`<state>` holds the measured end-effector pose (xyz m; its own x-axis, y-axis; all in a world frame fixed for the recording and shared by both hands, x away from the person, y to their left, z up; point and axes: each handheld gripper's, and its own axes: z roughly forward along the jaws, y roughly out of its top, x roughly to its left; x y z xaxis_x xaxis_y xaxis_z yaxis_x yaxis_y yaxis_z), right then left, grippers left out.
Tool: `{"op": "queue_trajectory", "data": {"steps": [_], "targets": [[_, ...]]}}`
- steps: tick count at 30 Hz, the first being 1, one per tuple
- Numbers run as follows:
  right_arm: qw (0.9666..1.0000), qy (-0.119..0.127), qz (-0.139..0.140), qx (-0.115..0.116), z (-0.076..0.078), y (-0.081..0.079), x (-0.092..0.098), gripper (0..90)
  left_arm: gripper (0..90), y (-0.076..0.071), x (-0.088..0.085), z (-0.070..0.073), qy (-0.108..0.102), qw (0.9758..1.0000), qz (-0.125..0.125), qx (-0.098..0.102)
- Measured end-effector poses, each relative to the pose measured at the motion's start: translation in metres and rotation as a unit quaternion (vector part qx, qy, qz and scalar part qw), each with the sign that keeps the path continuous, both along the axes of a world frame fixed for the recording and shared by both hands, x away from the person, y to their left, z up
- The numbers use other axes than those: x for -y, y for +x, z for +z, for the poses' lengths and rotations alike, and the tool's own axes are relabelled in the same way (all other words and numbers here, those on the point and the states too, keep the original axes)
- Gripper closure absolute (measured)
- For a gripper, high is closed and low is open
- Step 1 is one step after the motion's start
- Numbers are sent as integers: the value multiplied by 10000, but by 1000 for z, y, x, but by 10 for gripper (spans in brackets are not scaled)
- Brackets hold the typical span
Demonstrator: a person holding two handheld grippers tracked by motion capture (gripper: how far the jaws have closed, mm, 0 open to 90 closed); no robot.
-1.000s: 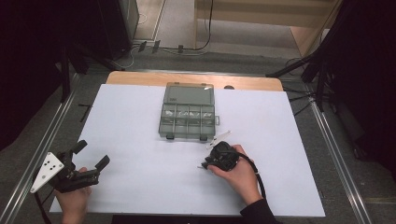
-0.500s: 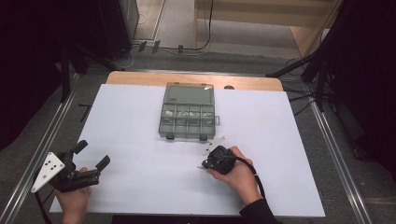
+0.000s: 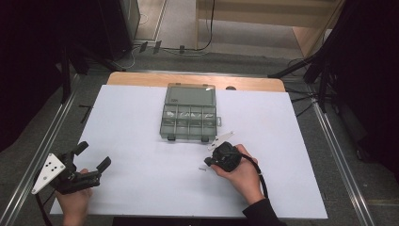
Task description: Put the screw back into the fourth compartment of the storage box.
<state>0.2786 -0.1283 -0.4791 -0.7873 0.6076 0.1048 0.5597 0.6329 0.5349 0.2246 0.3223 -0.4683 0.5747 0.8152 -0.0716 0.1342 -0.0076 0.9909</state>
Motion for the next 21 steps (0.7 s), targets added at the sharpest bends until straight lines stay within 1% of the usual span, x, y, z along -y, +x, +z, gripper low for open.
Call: {"op": "queue_trajectory", "data": {"steps": [5, 10, 14, 21], "targets": [[10000, 25, 38, 73, 8, 4, 0, 895, 12, 0, 0, 0, 10, 10000, 6, 0], [9998, 105, 21, 145, 17, 9, 1, 895, 12, 0, 0, 0, 15, 10000, -9, 0], [9997, 119, -35, 229, 24, 12, 4, 895, 12, 0, 0, 0, -2, 10000, 3, 1], [9994, 168, -103, 292, 33, 20, 6, 895, 12, 0, 0, 0, 9, 10000, -5, 10]]}}
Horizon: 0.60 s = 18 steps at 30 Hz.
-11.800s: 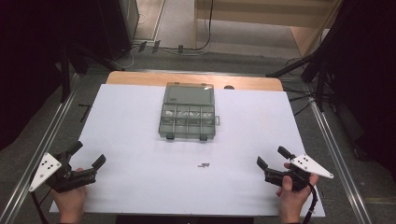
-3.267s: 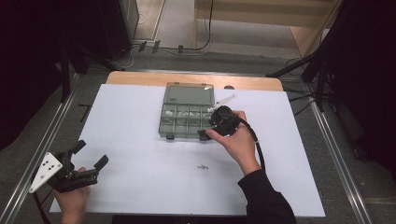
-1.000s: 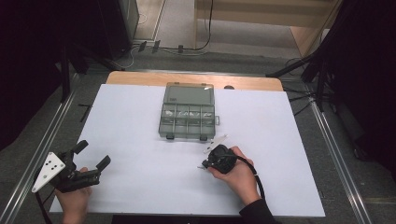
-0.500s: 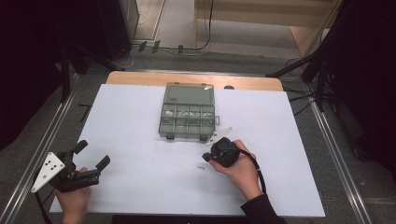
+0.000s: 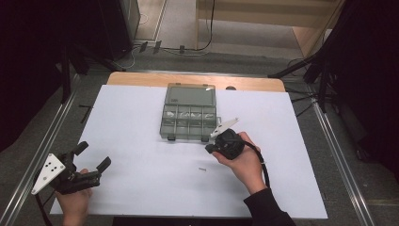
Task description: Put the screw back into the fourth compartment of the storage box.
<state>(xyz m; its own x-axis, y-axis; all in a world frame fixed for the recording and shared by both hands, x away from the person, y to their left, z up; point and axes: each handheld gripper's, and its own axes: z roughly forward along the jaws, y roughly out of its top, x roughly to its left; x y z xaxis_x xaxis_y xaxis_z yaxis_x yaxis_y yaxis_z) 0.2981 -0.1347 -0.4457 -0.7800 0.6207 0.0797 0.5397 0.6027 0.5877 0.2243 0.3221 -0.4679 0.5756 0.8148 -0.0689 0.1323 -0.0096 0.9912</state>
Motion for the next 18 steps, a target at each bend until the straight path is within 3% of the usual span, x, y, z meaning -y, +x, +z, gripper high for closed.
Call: {"op": "queue_trajectory", "data": {"steps": [18], "targets": [[10000, 11, -25, 53, 23, 25, 0, 895, 12, 0, -1, 0, -21, 10000, 22, 1]]}}
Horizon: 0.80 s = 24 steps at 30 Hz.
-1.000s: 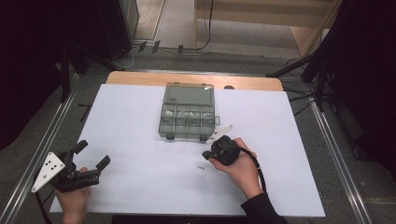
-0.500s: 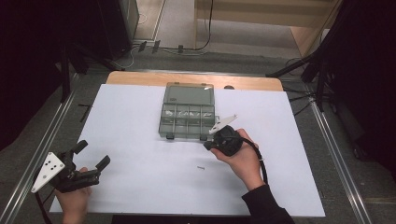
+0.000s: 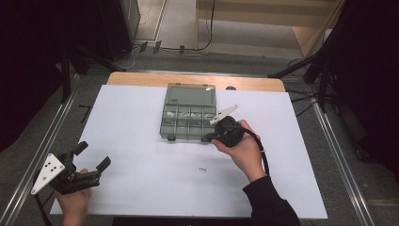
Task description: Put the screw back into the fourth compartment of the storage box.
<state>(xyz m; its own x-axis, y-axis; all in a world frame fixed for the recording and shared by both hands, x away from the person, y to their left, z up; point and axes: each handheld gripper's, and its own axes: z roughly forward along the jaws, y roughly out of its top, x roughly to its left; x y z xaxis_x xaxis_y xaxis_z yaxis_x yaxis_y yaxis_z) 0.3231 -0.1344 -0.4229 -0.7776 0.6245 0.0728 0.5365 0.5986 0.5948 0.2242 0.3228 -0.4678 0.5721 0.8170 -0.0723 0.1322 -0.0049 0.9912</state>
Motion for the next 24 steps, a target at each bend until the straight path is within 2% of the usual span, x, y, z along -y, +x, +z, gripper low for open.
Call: {"op": "queue_trajectory", "data": {"steps": [12, 24], "targets": [[10000, -41, -21, 37, 14, 19, -4, 895, 12, 0, -1, 0, -34, 10000, -6, 23], [9999, -93, -75, 32, 19, 44, -12, 894, 12, 0, -3, 1, -51, 10000, 21, 21]]}}
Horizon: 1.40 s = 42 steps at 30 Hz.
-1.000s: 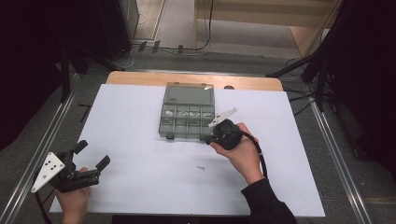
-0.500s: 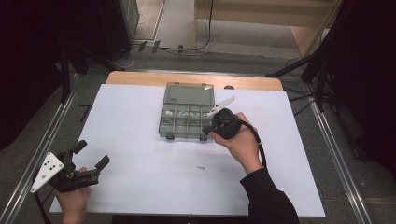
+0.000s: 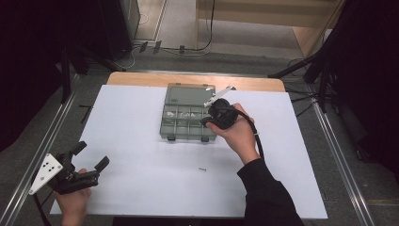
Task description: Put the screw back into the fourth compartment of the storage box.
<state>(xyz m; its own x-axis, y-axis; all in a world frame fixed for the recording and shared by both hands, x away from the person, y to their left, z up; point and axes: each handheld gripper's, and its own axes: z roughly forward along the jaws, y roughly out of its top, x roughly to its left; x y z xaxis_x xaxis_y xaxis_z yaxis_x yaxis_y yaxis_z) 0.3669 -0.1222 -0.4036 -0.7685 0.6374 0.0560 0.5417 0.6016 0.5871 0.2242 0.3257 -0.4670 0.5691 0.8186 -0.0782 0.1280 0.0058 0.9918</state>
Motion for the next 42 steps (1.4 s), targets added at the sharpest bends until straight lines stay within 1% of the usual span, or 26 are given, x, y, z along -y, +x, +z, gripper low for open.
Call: {"op": "queue_trajectory", "data": {"steps": [4, 6, 7, 14, 19, 23, 25, 30, 32, 35, 37, 38, 41, 42], "targets": [[9999, -131, -14, -5, -1, 9, -2, 894, 12, 0, 0, 0, 2, 10000, 0, -4], [9998, -164, -63, -53, -1, 14, -2, 895, 12, 0, 0, 0, -2, 10000, -5, -4], [9999, -155, -56, -32, -2, 16, -2, 895, 12, 0, 0, 0, -5, 10000, -3, -2], [9995, -221, -208, -124, -6, 34, 0, 894, 12, 0, 0, 0, 6, 10000, -8, 1], [9988, -309, -320, -202, -17, 48, 3, 895, 12, 0, 0, 0, -9, 10000, -3, 8], [9978, -326, -489, -322, -27, 58, 8, 894, 12, 0, 0, 0, -16, 10000, -6, 15], [9975, -325, -514, -366, -32, 63, 10, 894, 12, 0, 0, 0, -12, 10000, -5, 8], [9966, -350, -630, -400, -41, 71, 12, 894, 12, 1, 0, 0, 5, 10000, -6, -1], [9966, -387, -628, -381, -44, 73, 11, 894, 12, 1, 0, 0, 10, 10000, -4, -3], [9956, -391, -738, -412, -49, 75, 11, 894, 12, 0, 0, 0, 10, 10000, -8, 0], [9958, -389, -712, -415, -52, 78, 11, 894, 12, 0, 0, 0, 3, 10000, -15, 1], [9952, -401, -758, -464, -53, 78, 10, 894, 12, 0, 0, 0, -2, 10000, -14, 10], [9952, -426, -715, -506, -57, 79, 10, 888, 12, 0, 0, 0, -18, 10000, -8, 17], [9956, -434, -662, -511, -57, 79, 10, 882, 12, 0, 0, 0, -19, 10000, -9, 16]]}}
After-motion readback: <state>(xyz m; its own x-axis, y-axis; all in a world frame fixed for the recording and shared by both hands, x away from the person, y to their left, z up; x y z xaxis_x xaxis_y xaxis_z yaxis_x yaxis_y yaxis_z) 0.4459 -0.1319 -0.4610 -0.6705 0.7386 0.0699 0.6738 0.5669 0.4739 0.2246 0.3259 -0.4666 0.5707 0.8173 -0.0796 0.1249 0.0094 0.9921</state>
